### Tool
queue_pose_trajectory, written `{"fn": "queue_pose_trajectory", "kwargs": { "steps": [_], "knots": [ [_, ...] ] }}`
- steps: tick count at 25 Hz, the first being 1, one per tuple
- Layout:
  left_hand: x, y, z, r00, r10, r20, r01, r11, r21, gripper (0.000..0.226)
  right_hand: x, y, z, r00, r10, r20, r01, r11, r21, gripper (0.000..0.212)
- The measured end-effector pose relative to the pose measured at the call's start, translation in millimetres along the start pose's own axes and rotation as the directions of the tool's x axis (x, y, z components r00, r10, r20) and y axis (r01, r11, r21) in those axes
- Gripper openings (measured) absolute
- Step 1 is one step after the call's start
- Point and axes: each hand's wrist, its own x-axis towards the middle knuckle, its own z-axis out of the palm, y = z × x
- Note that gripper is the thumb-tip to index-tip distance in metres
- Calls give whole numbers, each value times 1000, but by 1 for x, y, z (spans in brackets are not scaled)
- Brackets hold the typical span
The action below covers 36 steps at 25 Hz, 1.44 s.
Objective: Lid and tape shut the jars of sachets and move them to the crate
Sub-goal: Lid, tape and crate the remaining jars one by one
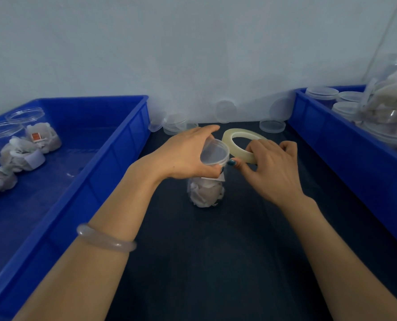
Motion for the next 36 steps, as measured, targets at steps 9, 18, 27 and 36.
{"fn": "queue_pose_trajectory", "kwargs": {
  "steps": [9,18,27,36],
  "knots": [
    [7,14,12,997,-71,36,67,991,114,120,2,1,-1,996,-51,72,47,998,47,36],
    [6,10,22,987,-19,-159,29,998,62,96,3,5,-4,996,-52,69,51,999,16,13],
    [10,10,16,993,65,-103,-66,998,-8,95,-2,1,-1,998,-36,-48,32,996,-83,32],
    [4,26,21,965,-163,-204,235,883,407,104,0,8,-3,996,-37,-77,29,995,-94,31]
  ]
}}
